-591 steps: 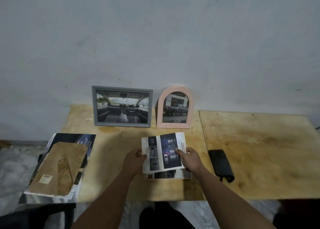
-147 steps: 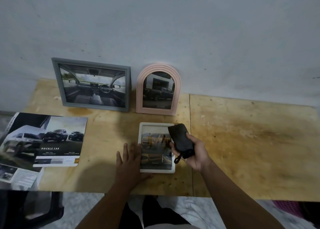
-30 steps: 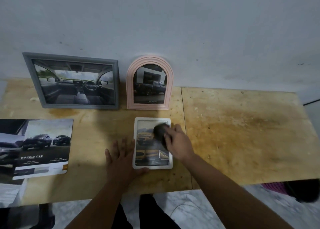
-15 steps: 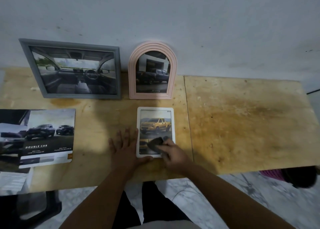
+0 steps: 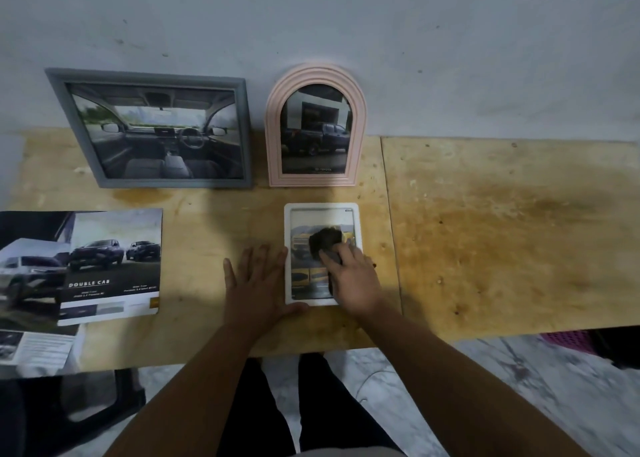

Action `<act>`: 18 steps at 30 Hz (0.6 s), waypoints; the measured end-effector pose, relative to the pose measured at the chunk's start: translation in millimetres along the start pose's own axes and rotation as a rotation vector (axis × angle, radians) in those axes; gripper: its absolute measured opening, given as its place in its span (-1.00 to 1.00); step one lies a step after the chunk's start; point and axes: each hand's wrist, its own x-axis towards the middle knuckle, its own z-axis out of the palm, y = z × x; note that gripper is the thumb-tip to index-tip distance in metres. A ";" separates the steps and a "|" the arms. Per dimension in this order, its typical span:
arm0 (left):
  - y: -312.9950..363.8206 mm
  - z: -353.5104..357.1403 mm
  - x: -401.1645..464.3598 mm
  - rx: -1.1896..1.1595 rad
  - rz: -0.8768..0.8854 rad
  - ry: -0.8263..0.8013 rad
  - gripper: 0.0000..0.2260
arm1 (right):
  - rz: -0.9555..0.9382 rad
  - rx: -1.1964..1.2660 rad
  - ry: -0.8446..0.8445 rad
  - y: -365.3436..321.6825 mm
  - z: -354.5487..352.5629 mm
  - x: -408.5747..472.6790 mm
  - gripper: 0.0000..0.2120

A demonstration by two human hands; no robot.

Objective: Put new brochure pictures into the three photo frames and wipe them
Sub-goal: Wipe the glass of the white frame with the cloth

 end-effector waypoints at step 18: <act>3.1 1.0 -2.7 -0.024 -0.008 0.020 0.04 | -0.129 -0.013 0.069 -2.4 11.9 -6.5 -0.56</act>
